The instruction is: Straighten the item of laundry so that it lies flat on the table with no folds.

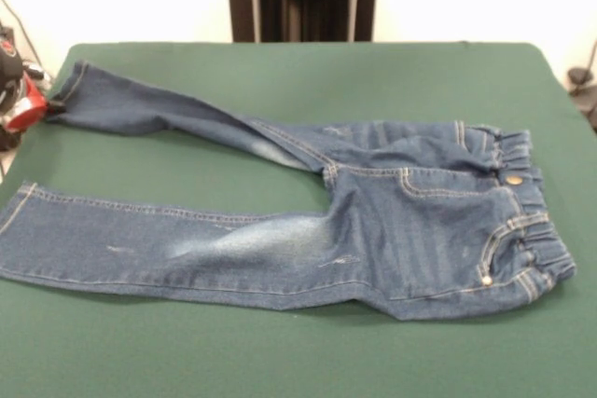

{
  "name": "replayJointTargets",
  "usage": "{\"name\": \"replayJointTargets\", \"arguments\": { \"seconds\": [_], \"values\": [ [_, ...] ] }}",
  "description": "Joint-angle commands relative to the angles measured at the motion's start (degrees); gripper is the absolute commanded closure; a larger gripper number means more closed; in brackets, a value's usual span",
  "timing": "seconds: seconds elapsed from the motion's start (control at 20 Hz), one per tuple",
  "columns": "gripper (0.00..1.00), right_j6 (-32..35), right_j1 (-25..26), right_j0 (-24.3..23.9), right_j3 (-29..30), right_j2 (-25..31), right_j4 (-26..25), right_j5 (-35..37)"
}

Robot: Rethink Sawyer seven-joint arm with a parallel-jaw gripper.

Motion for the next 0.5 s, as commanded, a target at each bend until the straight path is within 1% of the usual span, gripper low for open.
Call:
{"name": "replayJointTargets", "arguments": {
  "seconds": [0.05, 0.3, 0.5],
  "values": [
    [0.0, -28.1, -8.1, -0.3, 12.6, 2.4, -4.8, -18.3],
    [0.0, -25.2, -8.4, -0.2, 13.1, 2.2, -5.1, -18.4],
    [0.0, -21.3, -8.4, 0.1, 13.3, 1.2, -4.3, -19.1]
  ]
}}
